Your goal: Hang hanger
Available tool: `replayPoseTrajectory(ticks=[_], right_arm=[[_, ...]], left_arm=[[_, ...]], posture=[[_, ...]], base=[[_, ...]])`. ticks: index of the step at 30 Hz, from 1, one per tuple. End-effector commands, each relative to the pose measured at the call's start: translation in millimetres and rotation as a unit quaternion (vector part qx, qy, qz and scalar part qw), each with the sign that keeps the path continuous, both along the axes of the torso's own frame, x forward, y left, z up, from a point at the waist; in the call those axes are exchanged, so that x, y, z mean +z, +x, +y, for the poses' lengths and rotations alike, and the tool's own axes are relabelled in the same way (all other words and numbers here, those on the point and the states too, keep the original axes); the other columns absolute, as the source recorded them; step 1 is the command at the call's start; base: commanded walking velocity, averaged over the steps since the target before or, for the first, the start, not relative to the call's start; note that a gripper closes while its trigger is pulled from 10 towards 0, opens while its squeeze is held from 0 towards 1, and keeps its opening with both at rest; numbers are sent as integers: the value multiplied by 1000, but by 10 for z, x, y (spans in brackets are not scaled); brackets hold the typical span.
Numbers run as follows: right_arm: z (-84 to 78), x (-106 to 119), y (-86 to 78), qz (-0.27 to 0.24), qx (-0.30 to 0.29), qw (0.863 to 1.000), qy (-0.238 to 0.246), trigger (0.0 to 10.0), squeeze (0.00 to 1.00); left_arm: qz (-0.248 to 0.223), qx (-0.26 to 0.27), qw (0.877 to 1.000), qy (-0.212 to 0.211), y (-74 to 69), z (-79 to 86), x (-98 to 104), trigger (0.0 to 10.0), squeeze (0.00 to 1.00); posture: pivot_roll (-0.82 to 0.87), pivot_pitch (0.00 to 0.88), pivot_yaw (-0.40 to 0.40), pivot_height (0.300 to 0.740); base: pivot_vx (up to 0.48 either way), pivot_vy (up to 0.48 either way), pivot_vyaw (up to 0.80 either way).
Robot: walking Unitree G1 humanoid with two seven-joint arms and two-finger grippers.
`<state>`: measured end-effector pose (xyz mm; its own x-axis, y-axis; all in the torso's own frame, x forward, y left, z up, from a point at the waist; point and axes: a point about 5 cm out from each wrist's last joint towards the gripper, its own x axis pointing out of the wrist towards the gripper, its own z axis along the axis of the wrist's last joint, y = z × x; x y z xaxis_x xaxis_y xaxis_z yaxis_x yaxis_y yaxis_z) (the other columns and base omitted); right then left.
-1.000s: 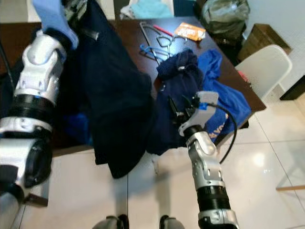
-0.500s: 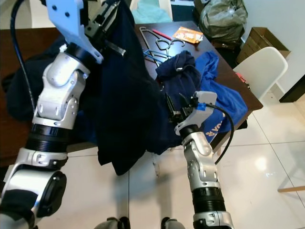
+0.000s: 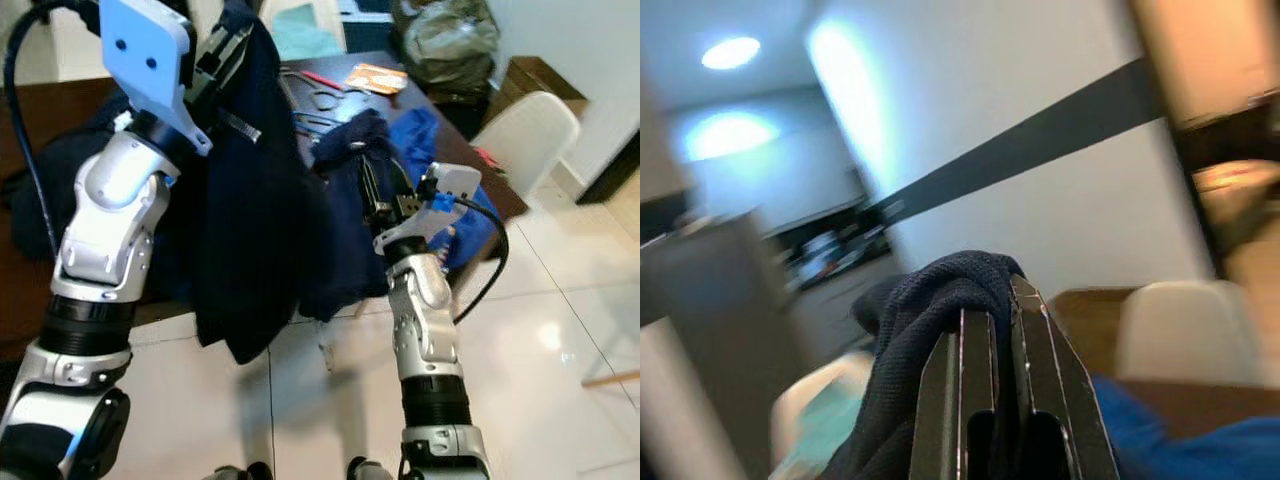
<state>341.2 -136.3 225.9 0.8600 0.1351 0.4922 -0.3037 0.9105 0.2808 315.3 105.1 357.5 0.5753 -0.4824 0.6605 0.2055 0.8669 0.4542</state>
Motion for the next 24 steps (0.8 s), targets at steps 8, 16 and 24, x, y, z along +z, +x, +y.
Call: replayPoseTrajectory(ticks=[8, 16, 24], right_arm=[[-136, 92, -29, -22, -42, 999, 26, 10000, 0], [-334, 172, -21, -31, -82, 996, 35, 10000, 0], [-412, 167, -10, -26, -100, 994, 41, 10000, 0]], left_arm=[[-42, -26, 999, 22, -108, -106, 120, 10000, 0], [-67, -18, 996, 49, -126, -158, 224, 10000, 0], [-82, -18, 992, 93, -66, -224, 254, 10000, 0]], posture=[[-9, 79, -15, 740], [-12, 83, -19, 740], [-17, 85, -10, 740]], base=[[0, 0, -800], [0, 0, -800], [0, 0, -800]])
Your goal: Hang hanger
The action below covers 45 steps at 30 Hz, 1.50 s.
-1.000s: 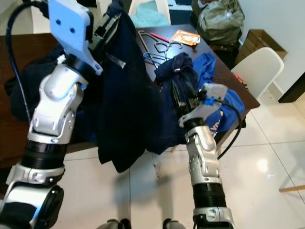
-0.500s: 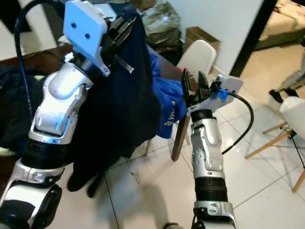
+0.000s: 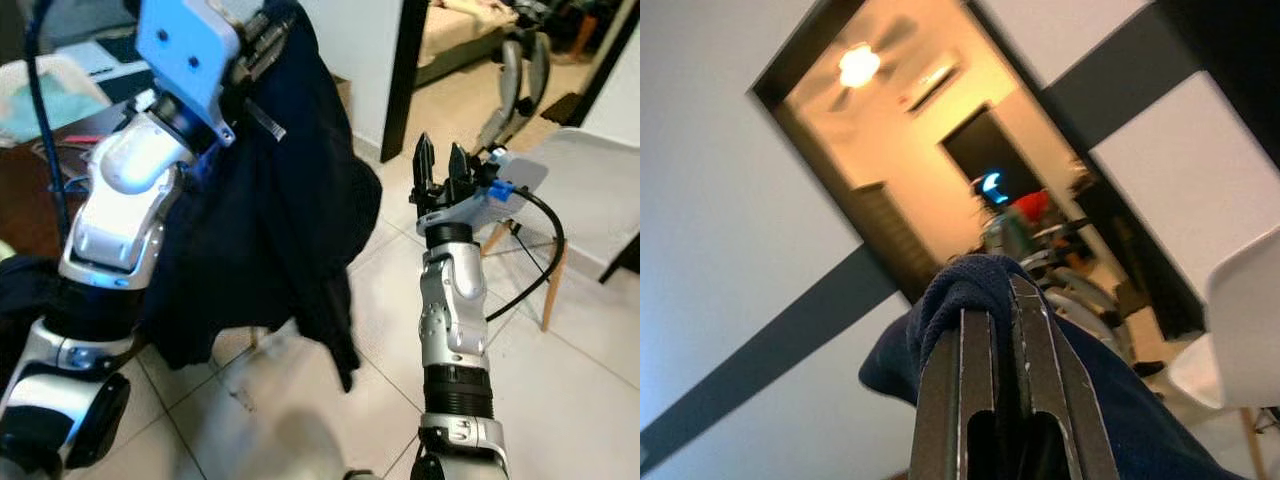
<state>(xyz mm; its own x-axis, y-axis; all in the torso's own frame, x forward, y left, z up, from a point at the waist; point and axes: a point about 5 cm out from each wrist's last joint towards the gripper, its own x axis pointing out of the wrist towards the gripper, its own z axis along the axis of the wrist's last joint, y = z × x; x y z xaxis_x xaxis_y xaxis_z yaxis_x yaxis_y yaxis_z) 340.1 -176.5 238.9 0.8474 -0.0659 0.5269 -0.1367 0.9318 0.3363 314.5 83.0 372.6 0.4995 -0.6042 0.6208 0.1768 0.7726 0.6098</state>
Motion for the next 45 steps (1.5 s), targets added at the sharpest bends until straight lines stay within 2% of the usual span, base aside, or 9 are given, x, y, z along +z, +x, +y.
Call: replayPoseTrajectory(ticks=[1, 12, 22, 28, 31, 34, 37, 39, 45], right_arm=[[-10, 36, 1, -8, -3, 1000, 6, 10000, 0], [-249, -262, 32, 85, -79, 993, -15, 10000, 0], [-413, -822, -72, 178, -114, 977, -39, 10000, 0], [-433, -1490, -231, 311, -118, 940, -73, 10000, 0], [-439, -1926, -431, 390, -116, 910, -84, 10000, 0], [-364, -2074, -495, 420, -86, 899, -88, 10000, 0], [-278, -2207, -571, 443, -60, 889, -102, 10000, 0], [-165, -2288, -635, 453, -31, 884, -108, 10000, 0], [-68, -2249, -564, 440, -15, 891, -114, 10000, 0]], left_arm=[[-34, -7, 999, 10, -58, -3, 102, 10000, 0], [128, -27, 991, 33, 225, -175, -344, 10000, 0], [400, 147, 904, -29, 521, 364, -1737, 10000, 0], [545, 229, 792, -150, 318, 677, -2627, 10000, 0], [677, 238, 657, -229, 14, 802, -3249, 10000, 0], [700, 231, 633, -237, -69, 795, -3337, 10000, 0], [702, 238, 626, -243, -139, 806, -3401, 10000, 0], [641, 292, 668, -241, -172, 910, -3389, 10000, 0], [584, 288, 696, -302, -158, 928, -3296, 10000, 0]], posture=[[-17, 85, -10, 740], [-49, 83, 23, 740], [-60, 85, 32, 740], [-67, 82, 23, 740], [-67, 82, 23, 740], [-82, 81, 11, 740], [-85, 84, 12, 740], [-88, 79, -8, 740], [-82, 75, -30, 740]], base=[[0, 0, -800], [0, 0, -800], [0, 0, -800], [0, 0, -800], [0, 0, -800], [0, 0, -800], [0, 0, -800], [0, 0, -800], [0, 0, -800]])
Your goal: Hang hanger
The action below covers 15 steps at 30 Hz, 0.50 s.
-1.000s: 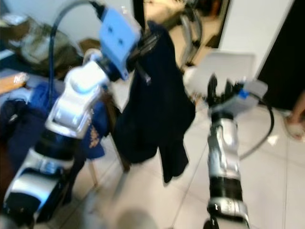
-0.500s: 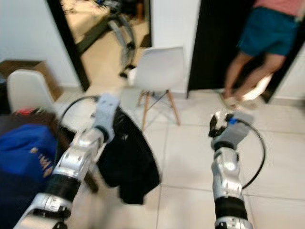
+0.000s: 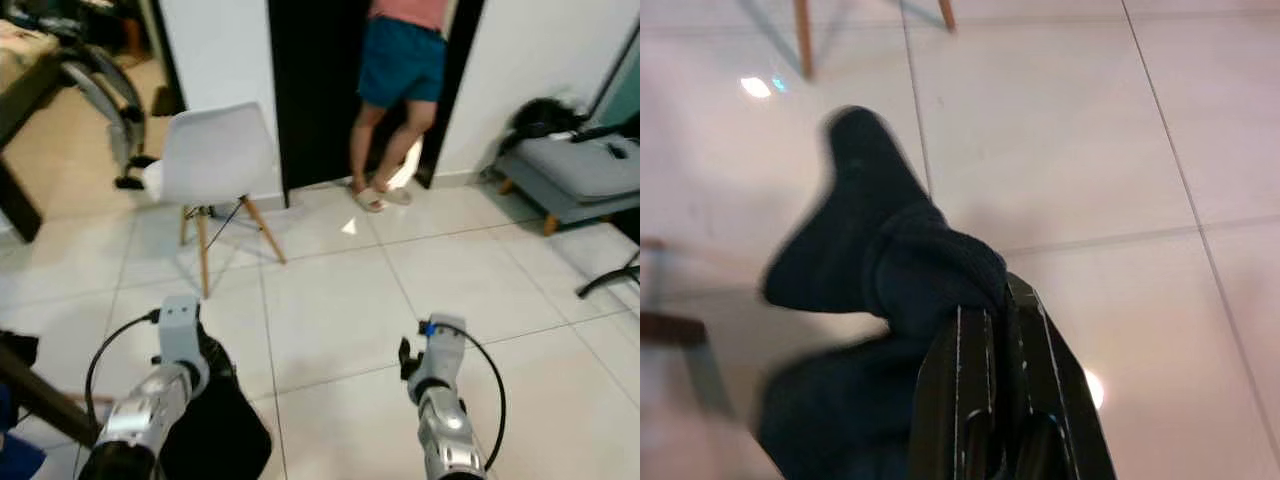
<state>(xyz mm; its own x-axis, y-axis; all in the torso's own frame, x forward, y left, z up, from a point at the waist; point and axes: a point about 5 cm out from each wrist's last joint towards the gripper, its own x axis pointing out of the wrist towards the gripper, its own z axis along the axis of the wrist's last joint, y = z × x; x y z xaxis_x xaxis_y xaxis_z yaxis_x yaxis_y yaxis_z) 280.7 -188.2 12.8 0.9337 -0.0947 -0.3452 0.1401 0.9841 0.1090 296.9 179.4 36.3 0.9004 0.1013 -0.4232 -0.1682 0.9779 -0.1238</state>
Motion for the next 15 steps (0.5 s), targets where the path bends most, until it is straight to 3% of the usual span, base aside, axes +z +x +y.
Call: replayPoseTrajectory(ticks=[1, 2, 4, 6, 9, 11, 15], right_arm=[[49, 12, 30, -4, 14, 1000, -4, 10000, 0], [69, 20, 48, -6, 19, 1000, -5, 10000, 0], [97, 31, 74, -9, 27, 1000, -7, 10000, 0], [141, 59, 114, -18, 38, 999, -6, 10000, 0], [236, 116, 157, -36, 61, 997, -17, 10000, 0], [236, 116, 157, -36, 61, 997, -17, 10000, 0], [383, 199, 205, -65, 112, 991, -39, 10000, 0]], left_arm=[[-36, 4, 999, -11, 18, -36, 67, 10000, 0], [-49, -7, 998, -31, 18, -66, 86, 10000, 0], [-62, 7, 998, -26, 11, -42, 91, 10000, 0], [-32, 43, 999, -3, -32, 41, 15, 10000, 0], [-16, 23, 1000, -2, -134, 70, -85, 10000, 0], [-16, 23, 1000, -2, -134, 70, -85, 10000, 0], [-27, 18, 999, 21, -171, 80, -86, 10000, 0]], posture=[[-82, 75, -30, 740], [-81, 74, -30, 740], [-82, 74, -26, 740], [-80, 76, -21, 740], [-93, 55, -13, 740], [-93, 55, -13, 740], [-67, 35, -58, 740]], base=[[0, 0, -800], [0, 0, -800], [0, 0, -800], [0, 0, -800], [0, 0, -800], [0, 0, -800], [0, 0, -800]])
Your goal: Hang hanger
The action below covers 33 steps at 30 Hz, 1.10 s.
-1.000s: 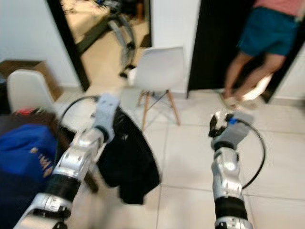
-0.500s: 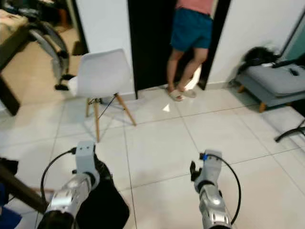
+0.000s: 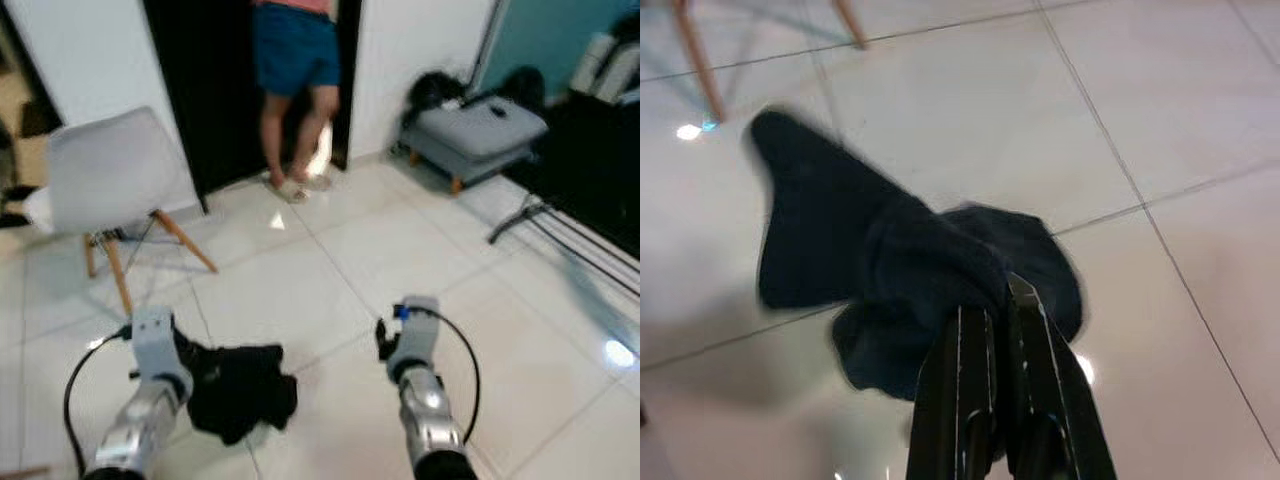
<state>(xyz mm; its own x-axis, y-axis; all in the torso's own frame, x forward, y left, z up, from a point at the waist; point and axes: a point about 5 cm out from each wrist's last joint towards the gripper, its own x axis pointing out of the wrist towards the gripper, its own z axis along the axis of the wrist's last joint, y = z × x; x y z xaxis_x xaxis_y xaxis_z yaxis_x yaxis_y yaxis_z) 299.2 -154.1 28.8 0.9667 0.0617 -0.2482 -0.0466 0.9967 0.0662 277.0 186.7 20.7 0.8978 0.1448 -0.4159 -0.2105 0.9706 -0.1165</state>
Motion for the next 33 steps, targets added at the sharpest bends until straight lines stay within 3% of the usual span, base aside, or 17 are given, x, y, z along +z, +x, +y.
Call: replayPoseTrajectory(ticks=[1, 6, 10, 20, 21, 27, 28, 33], right_arm=[[43, 38, 20, -15, 23, 1000, -15, 10000, 0], [77, 19, 62, 0, 62, 998, -19, 10000, 0], [121, 36, 98, 0, 86, 996, -34, 10000, 0], [135, 48, 129, 2, 90, 996, -29, 10000, 0], [122, 58, 127, -5, 84, 996, -28, 10000, 0], [111, 65, 128, -11, 78, 997, -27, 10000, 0], [82, 78, 116, -22, 59, 998, -12, 10000, 0], [7, 19, 48, -21, 24, 999, 18, 10000, 0]], left_arm=[[-23, -4, 1000, 18, 28, 7, 70, 10000, 0], [-71, -19, 997, 27, 138, -94, 252, 10000, 0], [-92, -37, 994, 50, 155, -153, 322, 10000, 0], [-96, -25, 993, 58, 161, -82, 334, 10000, 0], [-96, -33, 992, 72, 174, -98, 343, 10000, 0], [-95, -41, 991, 83, 182, -112, 346, 10000, 0], [-100, -47, 990, 87, 192, -107, 361, 10000, 0], [-120, -41, 989, 71, 224, -88, 431, 10000, 0]], posture=[[-67, 35, -58, 740], [-22, 28, -140, 740], [-37, 20, -140, 740], [-1, 28, -191, 740], [-25, 32, -161, 740], [-25, 32, -161, 740], [-47, 23, -123, 740], [-34, 30, -122, 740]], base=[[0, 0, -800], [0, 0, -800], [0, 0, -800], [0, 0, -800], [0, 0, -800], [0, 0, -800], [0, 0, -800], [0, 0, -800]])
